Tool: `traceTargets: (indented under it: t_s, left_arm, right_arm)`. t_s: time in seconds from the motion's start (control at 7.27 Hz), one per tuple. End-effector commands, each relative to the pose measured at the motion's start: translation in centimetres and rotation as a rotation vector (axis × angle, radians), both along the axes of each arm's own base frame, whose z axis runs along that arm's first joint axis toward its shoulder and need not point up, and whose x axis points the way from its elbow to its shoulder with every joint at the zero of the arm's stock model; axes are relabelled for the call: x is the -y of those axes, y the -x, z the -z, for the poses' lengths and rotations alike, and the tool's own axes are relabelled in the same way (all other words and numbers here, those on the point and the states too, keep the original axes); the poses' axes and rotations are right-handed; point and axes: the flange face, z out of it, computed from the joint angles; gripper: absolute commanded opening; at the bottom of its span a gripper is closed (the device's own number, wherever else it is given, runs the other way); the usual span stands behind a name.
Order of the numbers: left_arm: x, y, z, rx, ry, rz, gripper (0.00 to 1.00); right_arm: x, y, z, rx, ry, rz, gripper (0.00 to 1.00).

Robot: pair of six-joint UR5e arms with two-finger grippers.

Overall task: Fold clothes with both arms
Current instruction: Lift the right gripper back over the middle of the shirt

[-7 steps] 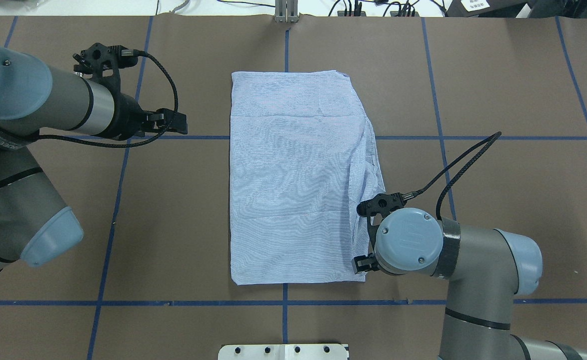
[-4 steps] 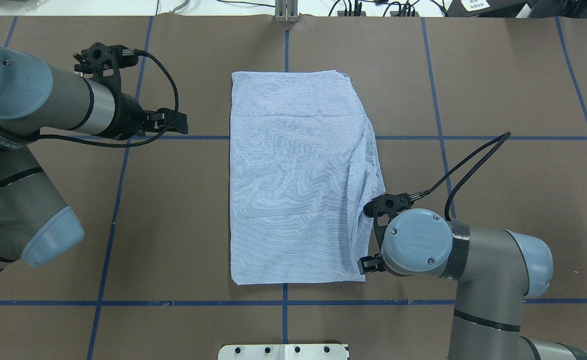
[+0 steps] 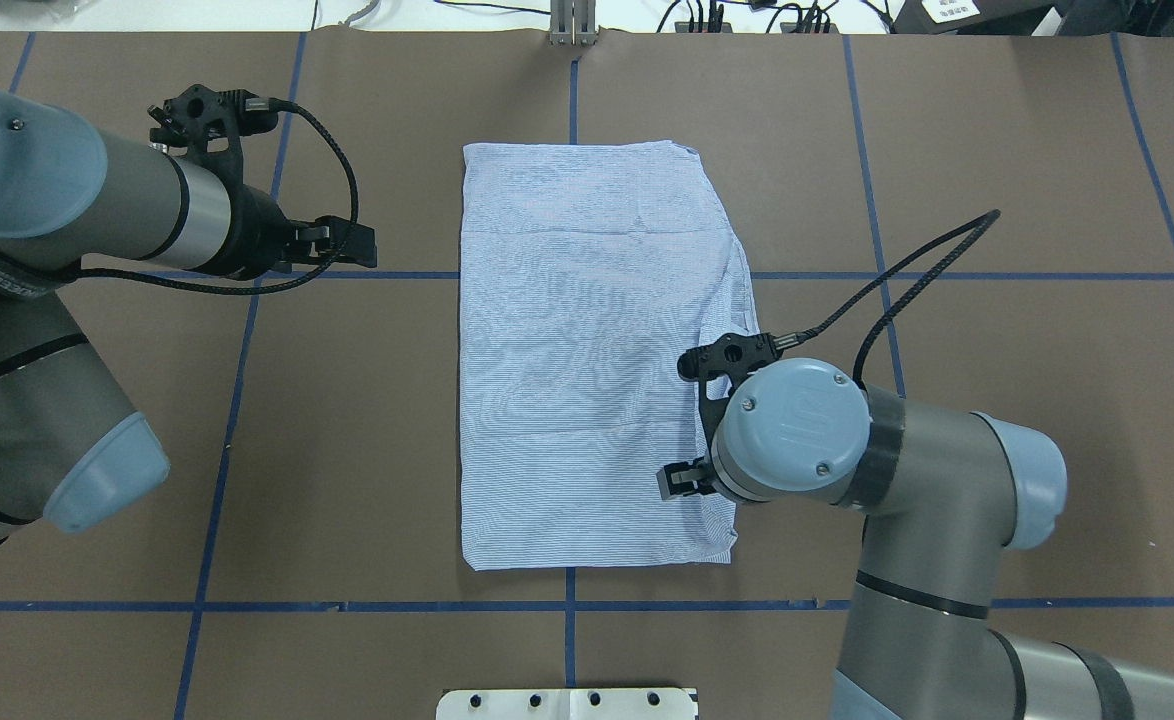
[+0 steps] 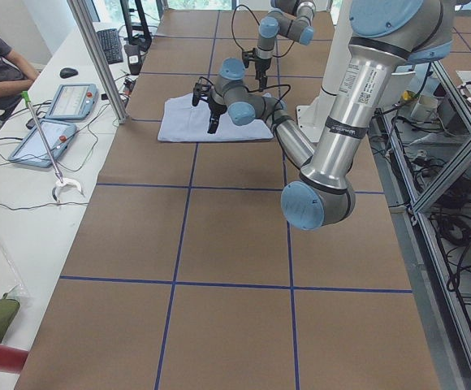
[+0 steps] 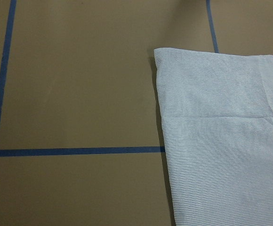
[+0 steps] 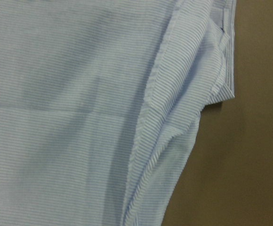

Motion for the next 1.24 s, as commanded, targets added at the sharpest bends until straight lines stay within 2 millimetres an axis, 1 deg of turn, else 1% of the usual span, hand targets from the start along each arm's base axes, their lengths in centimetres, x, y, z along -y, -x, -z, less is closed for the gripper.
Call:
traceTargets:
  t_s: [0.0,0.14,0.28,0.41,0.55,0.69,0.83,0.96,1.1]
  left_arm:
    - [0.1,-0.1,0.0,0.000,0.001,-0.001,1.00]
    - [0.1,-0.1,-0.1,0.000,0.001,-0.001,1.00]
    - [0.3,-0.3,-0.3,0.003,0.006,0.000,1.00]
    - [0.3,-0.4,-0.5,0.005,0.008,0.000,1.00]
    - [0.4,-0.5,-0.8,0.011,0.013,0.000,1.00]
    - [0.6,-0.6,-1.1,0.015,0.017,0.000,1.00]
    - [0.7,-0.8,-1.2,0.017,0.017,-0.001,1.00]
    - [0.7,-0.8,-1.2,0.017,0.018,0.000,1.00]
    - [0.7,-0.8,-1.3,0.018,0.018,-0.001,1.00]
  right_arm:
    - [3.7,2.0,-0.4,0.011,-0.021,-0.045,1.00]
    - [4.5,2.6,-1.3,-0.005,-0.019,-0.058,1.00]
    - [4.8,3.2,-2.2,-0.014,-0.015,-0.059,1.00]
    - [5.1,3.9,-3.5,-0.047,0.000,-0.057,1.00]
    - [5.3,4.0,-4.8,-0.073,0.014,-0.058,1.00]
    - [5.8,3.6,-5.3,-0.085,0.024,-0.064,1.00]
    - [6.9,2.4,-5.9,-0.135,0.050,-0.081,1.00]
    - [7.7,1.2,-7.1,-0.171,0.059,-0.088,1.00]
    - [8.0,-0.4,-9.6,-0.207,0.061,-0.080,1.00]
